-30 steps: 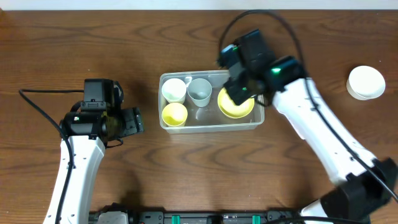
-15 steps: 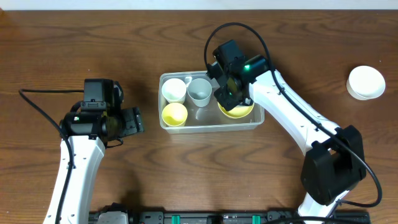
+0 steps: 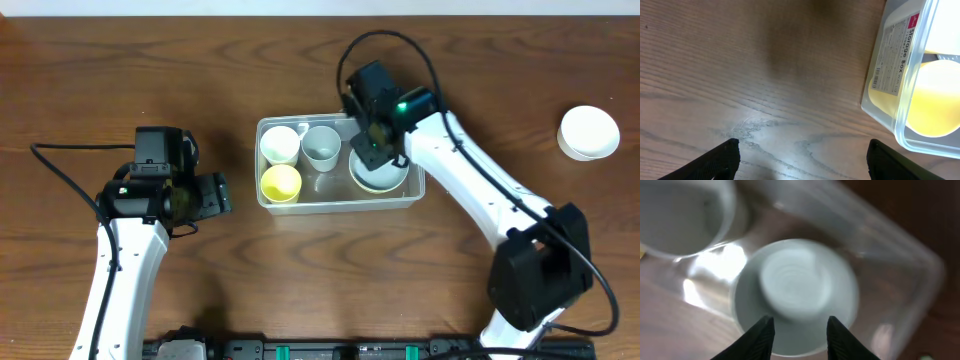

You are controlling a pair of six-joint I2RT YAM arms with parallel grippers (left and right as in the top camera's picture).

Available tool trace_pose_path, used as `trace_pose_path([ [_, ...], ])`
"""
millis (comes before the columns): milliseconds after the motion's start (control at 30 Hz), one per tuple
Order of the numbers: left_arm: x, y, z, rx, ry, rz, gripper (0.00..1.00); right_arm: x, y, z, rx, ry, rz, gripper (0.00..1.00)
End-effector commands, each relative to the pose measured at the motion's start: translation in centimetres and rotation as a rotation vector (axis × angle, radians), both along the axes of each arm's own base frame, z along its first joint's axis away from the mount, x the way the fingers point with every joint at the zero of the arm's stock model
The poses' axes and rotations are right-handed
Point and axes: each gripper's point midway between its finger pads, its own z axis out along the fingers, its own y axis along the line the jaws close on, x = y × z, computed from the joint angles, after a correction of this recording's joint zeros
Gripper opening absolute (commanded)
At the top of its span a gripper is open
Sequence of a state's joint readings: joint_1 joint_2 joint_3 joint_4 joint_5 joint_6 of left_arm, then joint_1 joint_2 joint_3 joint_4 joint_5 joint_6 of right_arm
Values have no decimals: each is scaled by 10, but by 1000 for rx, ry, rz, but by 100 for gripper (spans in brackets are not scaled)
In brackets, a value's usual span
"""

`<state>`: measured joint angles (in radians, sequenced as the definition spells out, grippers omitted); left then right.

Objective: Pack container
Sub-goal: 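Place the white bowl into the yellow bowl inside the box, then move right gripper to the remaining white bowl and grasp it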

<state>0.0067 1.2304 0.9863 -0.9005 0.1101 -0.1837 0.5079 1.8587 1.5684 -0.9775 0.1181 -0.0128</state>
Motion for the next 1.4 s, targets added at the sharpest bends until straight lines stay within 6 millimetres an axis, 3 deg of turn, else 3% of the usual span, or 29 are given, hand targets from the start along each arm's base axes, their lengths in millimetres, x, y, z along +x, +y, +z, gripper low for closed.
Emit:
trace_pose_path([
  [0,-1,0,0,-13,4,11,81,30,-47,75,54,-216,-225,44],
  [67,-1,0,0,-13,3,11,81,45,-79,107,103,-300,-333,57],
  [133,-1,0,0,-13,3,11,81,58,-124,133,129,-377,-446,57],
  [200,-1,0,0,-13,3,11,81,65,-165,142,121,-413,-539,59],
  [267,-1,0,0,-13,3,11,81,68,-215,140,101,-423,-649,63],
  [367,-1,0,0,-13,3,11,81,67,-279,121,69,-390,-790,63],
  [467,-1,0,0,-13,3,11,81,67,-324,90,86,-322,-875,63],
  [667,-2,0,-1,-13,7,11,81,70,-365,20,84,-185,-917,65],
  [933,-5,0,-2,-13,18,11,81,65,-386,-57,7,-39,-968,66],
  [1067,-5,0,-2,-13,18,11,81,61,-386,-85,-9,22,-971,66],
  [1233,-5,0,-2,-13,19,11,81,57,-388,-99,-16,54,-976,63],
  [1367,-5,0,-2,-13,19,11,81,57,-388,-99,-16,53,-977,41],
])
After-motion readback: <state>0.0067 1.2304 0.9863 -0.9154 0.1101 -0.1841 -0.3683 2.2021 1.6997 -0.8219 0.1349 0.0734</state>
